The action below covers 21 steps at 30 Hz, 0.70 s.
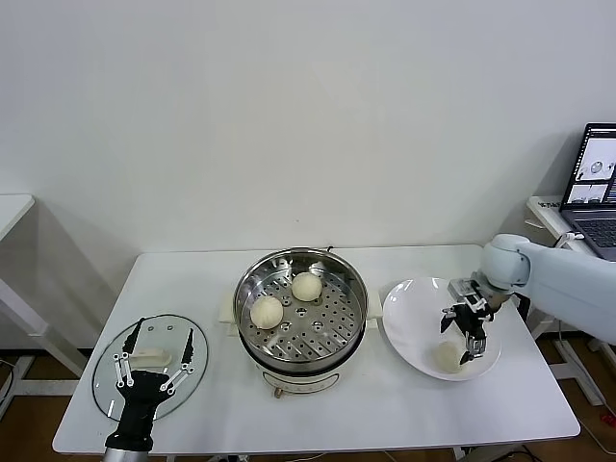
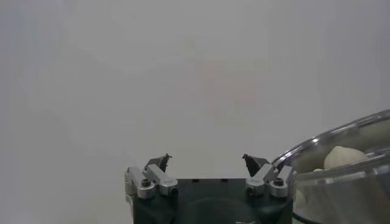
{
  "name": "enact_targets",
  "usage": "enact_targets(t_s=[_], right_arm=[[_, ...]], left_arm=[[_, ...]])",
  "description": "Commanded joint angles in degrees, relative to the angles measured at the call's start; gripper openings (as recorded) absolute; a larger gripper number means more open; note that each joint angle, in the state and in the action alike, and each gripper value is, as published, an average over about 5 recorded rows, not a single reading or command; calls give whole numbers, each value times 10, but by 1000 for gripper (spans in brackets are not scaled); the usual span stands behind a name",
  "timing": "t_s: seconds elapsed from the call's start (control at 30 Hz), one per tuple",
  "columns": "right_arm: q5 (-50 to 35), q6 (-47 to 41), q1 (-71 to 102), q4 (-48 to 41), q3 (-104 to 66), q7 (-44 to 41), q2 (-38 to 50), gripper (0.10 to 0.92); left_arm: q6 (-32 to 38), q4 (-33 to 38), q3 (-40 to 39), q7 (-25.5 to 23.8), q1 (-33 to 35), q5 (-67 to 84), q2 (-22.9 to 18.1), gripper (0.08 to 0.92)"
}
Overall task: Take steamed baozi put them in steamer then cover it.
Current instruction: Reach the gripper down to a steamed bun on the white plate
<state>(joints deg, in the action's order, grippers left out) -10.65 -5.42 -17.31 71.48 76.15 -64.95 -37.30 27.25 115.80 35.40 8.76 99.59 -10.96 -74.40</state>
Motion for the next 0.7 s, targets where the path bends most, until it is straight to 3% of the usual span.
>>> enact_targets(t_s=[0.03,0.2,0.47,0.7], right_arm=[[16,0,40,-13,-18,13,3,823],[18,-1,41,-13,-17,14,2,806],[13,1,26,-7,-15,17,1,688],[17,31,-55,29,-26,-4,6,655]], left_arm=[[0,0,1,0,1,0,0,823],[1,-1,3,0,1,0,0,823],[1,1,5,1,1,1,-1,823],[2,2,5,1,0,1,1,823]])
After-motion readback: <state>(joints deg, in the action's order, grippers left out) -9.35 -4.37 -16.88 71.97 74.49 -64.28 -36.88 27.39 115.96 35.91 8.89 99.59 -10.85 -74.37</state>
